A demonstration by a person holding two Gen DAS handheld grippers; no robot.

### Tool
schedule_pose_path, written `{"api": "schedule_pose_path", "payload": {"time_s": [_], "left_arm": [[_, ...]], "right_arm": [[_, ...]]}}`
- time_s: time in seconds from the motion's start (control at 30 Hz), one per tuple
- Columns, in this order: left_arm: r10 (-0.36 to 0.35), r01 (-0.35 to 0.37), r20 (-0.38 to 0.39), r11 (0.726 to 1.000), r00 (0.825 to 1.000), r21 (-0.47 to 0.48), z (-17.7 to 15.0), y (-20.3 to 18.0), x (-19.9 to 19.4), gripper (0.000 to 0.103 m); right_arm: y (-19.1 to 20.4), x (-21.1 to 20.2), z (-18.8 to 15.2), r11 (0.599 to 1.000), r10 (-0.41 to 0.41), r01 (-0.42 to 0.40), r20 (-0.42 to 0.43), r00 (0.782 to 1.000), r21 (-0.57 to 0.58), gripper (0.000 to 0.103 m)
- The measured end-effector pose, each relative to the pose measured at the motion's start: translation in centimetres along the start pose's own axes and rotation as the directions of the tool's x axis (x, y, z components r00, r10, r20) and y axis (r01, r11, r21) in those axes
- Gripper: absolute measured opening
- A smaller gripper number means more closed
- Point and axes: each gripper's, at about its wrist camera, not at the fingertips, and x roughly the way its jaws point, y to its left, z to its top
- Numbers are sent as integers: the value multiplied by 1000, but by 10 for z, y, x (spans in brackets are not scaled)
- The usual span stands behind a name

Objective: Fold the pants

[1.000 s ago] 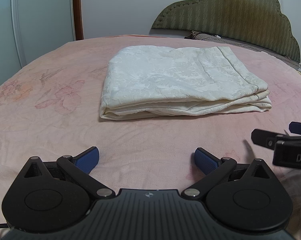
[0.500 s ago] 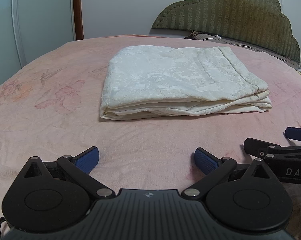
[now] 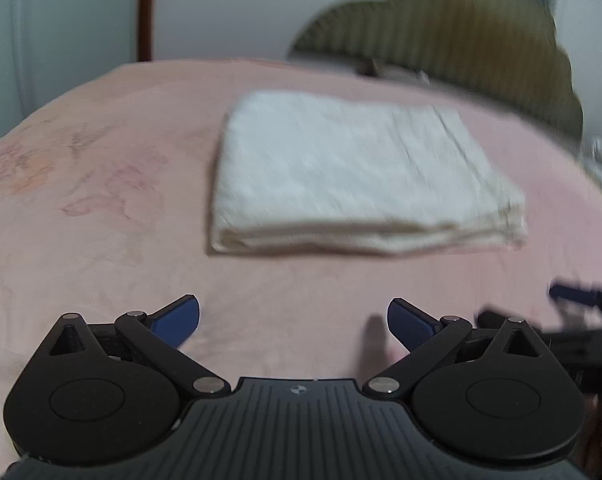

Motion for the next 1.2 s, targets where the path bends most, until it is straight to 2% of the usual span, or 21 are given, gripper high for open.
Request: {"api": "schedule_pose_path", "payload": {"time_s": [0.07,0.13,0.27,0.33,0.4,0.57,1.03,1.2], "left_arm": [[12,-6,94,998,996,-65,-2,9,-8,102],[47,-39,135,997,990,-60,-3,11,-12,102],[125,-129,46,987,991,98,4,-5,-1,102],[161,-164,39,978,986,125,2,-11,2,102],[179,-182,37,977,983,114,0,-13,2,102],[160,-159,-18,986,987,58,-5,-3,6,103],[180,-179,-2,980,984,83,-10,-8,7,103],[165,-164,1,982,986,94,-12,-9,5,103]], "right_arm": [[-3,1,0,1000,15,-15,-7,1000,20,103],[-6,2,0,999,27,-26,-10,1000,37,103],[-5,1,-1,999,22,-22,-8,1000,38,103],[-5,1,-1,999,25,-24,-7,1000,42,103],[-5,1,-1,999,25,-25,-7,1000,42,103],[-5,1,-1,999,23,-23,-7,1000,39,103],[0,-2,-4,999,51,-51,5,999,-10,103],[7,-7,-5,994,91,-89,27,995,-65,103]]}}
